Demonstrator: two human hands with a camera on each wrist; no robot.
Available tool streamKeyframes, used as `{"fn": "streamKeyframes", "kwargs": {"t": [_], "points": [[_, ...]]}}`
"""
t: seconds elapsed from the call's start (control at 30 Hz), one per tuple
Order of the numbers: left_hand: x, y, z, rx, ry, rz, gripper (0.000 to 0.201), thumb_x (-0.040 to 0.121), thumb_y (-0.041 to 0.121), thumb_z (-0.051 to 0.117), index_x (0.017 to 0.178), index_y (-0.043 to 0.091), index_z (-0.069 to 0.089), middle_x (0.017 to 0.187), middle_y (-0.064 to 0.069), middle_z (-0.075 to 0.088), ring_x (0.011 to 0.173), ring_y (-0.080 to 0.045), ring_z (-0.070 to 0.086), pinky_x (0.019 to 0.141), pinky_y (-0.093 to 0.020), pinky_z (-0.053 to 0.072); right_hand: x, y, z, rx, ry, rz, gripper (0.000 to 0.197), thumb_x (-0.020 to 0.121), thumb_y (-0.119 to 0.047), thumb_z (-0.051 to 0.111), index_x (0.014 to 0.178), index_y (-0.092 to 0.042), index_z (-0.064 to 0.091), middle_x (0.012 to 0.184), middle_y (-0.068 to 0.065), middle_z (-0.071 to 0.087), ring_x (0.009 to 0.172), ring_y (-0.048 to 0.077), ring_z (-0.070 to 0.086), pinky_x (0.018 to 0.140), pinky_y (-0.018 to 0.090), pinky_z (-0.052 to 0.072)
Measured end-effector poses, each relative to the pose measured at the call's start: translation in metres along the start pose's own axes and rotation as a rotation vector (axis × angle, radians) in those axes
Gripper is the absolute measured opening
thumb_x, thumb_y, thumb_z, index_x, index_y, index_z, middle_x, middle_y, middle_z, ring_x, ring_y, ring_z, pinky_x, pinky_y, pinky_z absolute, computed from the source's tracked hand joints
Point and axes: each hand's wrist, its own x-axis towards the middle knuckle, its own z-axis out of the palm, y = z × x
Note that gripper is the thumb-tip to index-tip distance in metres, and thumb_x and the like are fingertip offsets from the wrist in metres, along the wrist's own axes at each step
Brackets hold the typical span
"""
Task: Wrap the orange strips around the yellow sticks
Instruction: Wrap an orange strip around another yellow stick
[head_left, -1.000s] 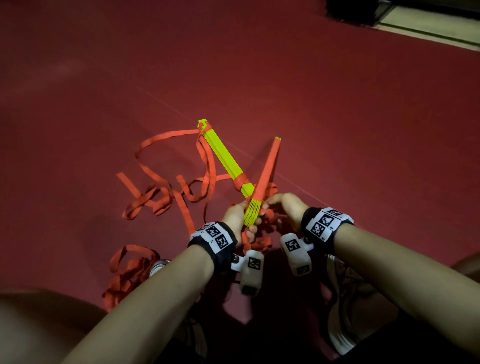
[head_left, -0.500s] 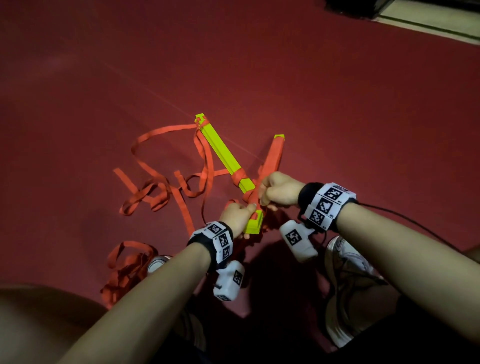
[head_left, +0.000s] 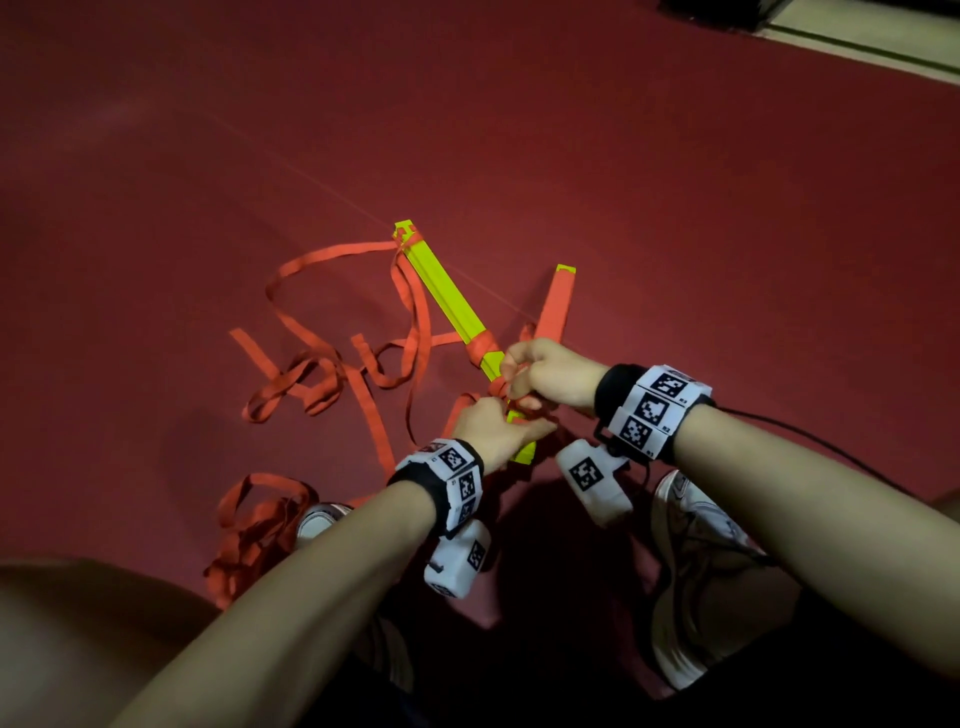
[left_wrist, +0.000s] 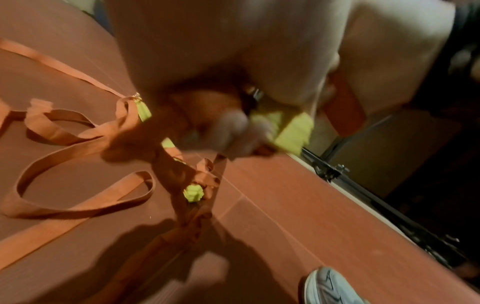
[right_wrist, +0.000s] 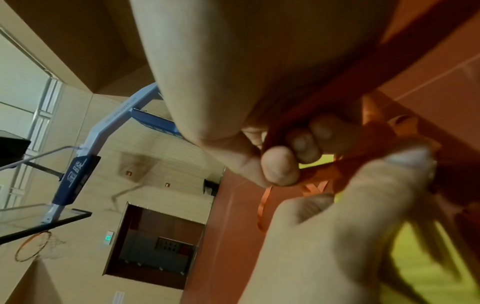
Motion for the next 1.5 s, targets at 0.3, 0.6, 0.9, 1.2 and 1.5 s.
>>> {"fn": "streamKeyframes", "kwargs": {"t": [0.3,0.6,0.9,1.2,1.5], "points": [[0.003,-0.007,0.009,-0.129,0.012,-0.09,0.042,0.104,0.032,0.043,0.109,-0.001,0.068,0.117,-0.025,0.065,0.112,-0.04,0.059,0.079,-0.034,0.037,0.0,-0.014,-0.007,0.229,0.05,-0.171,0.032,0.085,0.017,0.049,0.107,-0.005,0.055,0.089,0.011,0.074,0.082,0.02,0.063,0.078,0.026,0.05],[0.008,-0.003,0.006,-0.468,-0.015,-0.218,0.026,0.101,0.022,0.05,0.08,0.01,0.059,0.049,-0.004,0.052,0.035,-0.017,0.046,0.037,-0.018,0.033,-0.01,0.048,-0.019,-0.038,0.251,0.462,0.047,0.088,-0.05,0.069,0.087,-0.003,0.066,0.061,0.012,0.065,0.044,0.023,0.06,0.045,0.026,0.048],[0.012,-0.007,-0.003,-0.727,0.021,-0.402,0.014,0.091,0.013,0.062,0.082,0.002,0.061,0.044,-0.005,0.047,0.033,-0.013,0.039,0.038,-0.014,0.029,0.007,0.061,-0.002,0.201,0.124,0.426,0.042,0.085,-0.05,0.073,0.07,-0.012,0.064,0.052,0.003,0.052,0.047,0.015,0.042,0.05,0.028,0.028],[0.02,-0.02,-0.001,-0.648,0.014,-0.401,0.046,0.083,0.029,0.084,0.101,-0.006,0.06,0.056,-0.014,0.062,0.035,-0.017,0.056,0.034,-0.019,0.04,0.008,0.069,-0.002,0.187,0.106,0.433,0.048,0.074,-0.061,0.076,0.073,-0.016,0.06,0.057,0.001,0.047,0.048,0.012,0.037,0.052,0.027,0.025],[0.014,-0.002,-0.016,-0.646,-0.127,-0.386,0.032,0.102,0.035,0.06,0.104,0.004,0.064,0.076,-0.011,0.065,0.056,-0.021,0.063,0.043,-0.03,0.055,0.008,0.071,-0.002,0.246,0.176,0.426,0.057,0.07,-0.063,0.079,0.105,-0.018,0.077,0.09,-0.003,0.067,0.073,0.012,0.054,0.073,0.032,0.044]]}}
